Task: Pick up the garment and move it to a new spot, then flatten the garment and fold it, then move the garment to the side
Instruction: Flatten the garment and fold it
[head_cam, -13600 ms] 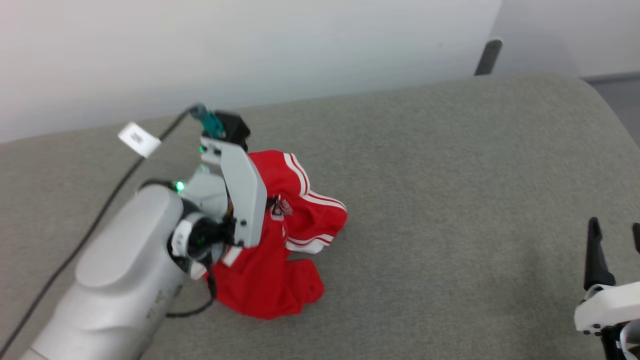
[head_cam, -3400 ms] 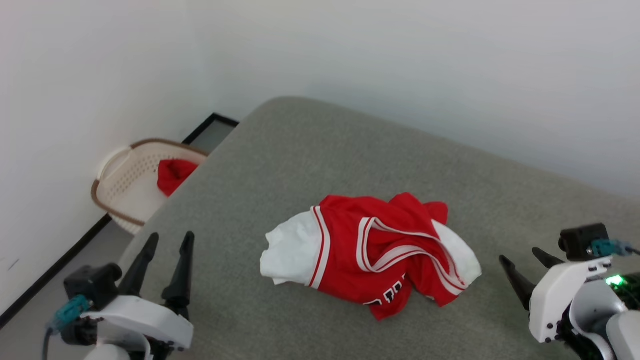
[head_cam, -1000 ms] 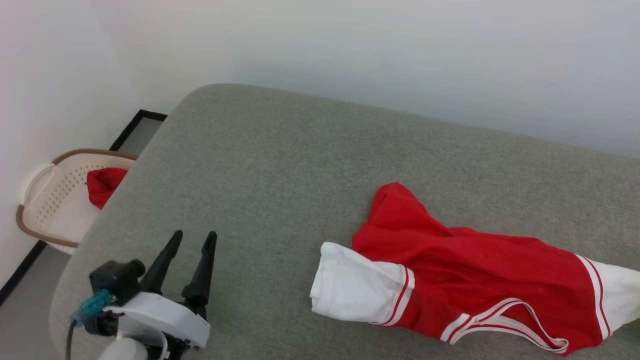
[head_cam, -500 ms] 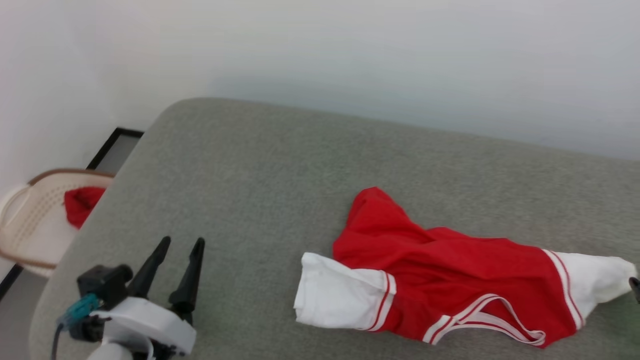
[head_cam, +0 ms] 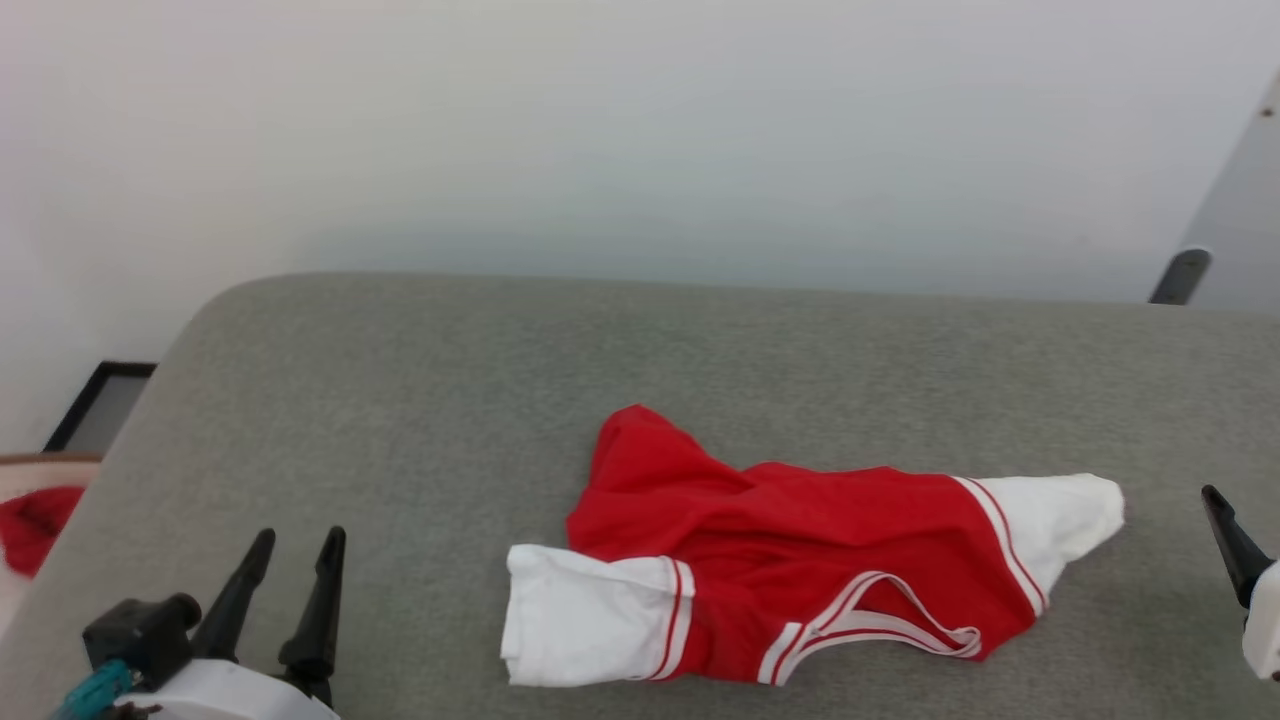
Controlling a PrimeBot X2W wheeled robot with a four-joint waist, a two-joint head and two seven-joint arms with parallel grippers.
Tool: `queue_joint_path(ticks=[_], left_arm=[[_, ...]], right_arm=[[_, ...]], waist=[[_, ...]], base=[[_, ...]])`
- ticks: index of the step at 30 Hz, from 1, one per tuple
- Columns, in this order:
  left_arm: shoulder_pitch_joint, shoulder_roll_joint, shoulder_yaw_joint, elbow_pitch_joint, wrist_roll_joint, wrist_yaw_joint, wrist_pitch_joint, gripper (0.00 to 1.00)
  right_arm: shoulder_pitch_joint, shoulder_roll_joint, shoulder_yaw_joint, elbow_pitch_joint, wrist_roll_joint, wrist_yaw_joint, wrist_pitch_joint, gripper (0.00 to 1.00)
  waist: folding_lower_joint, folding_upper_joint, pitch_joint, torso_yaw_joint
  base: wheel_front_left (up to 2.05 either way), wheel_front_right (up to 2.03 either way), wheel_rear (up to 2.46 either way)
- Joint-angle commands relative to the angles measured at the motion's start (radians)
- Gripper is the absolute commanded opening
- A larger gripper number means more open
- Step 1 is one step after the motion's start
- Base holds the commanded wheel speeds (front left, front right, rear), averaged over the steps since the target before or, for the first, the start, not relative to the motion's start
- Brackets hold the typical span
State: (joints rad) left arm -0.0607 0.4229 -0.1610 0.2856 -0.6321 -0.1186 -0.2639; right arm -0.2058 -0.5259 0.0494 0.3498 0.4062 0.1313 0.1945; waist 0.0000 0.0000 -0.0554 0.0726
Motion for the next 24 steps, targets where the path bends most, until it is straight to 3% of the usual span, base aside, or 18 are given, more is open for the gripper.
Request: queue_joint_path(ticks=[1, 6, 11, 24], left_arm=[[0.015, 0.003, 0.001, -0.008, 0.003, 0.0, 0.001, 1.0], [0.032, 0.026, -0.036, -0.041, -0.006, -0.007, 0.014, 1.0], [0.02, 0.084, -0.129, -0.1, -0.033, -0.012, 0.081, 1.0], [-0.202, 0.422, -0.493, -0.318, -0.406, -0.012, 0.415, 1.0]], right_arm=[[0.026, 0.011, -0.018, -0.018, -0.013, -0.001, -0.017, 1.0], [0.104, 0.074, -0.093, -0.106, -0.049, -0.001, -0.07, 1.0], [0.176, 0.148, -0.16, -0.196, -0.087, -0.001, -0.074, 1.0], [0.222, 0.246, -0.19, -0.328, -0.115, -0.001, -0.039, 1.0]], waist=[[0.0, 0.0, -0.018, -0.039], [0.0, 0.0, -0.012, -0.067], [0.0, 0.0, -0.003, -0.09], [0.0, 0.0, 0.036, -0.159]], base=[[0.0, 0.0, 0.0], [0.0, 0.0, 0.0], [0.0, 0.0, 0.0], [0.0, 0.0, 0.0]])
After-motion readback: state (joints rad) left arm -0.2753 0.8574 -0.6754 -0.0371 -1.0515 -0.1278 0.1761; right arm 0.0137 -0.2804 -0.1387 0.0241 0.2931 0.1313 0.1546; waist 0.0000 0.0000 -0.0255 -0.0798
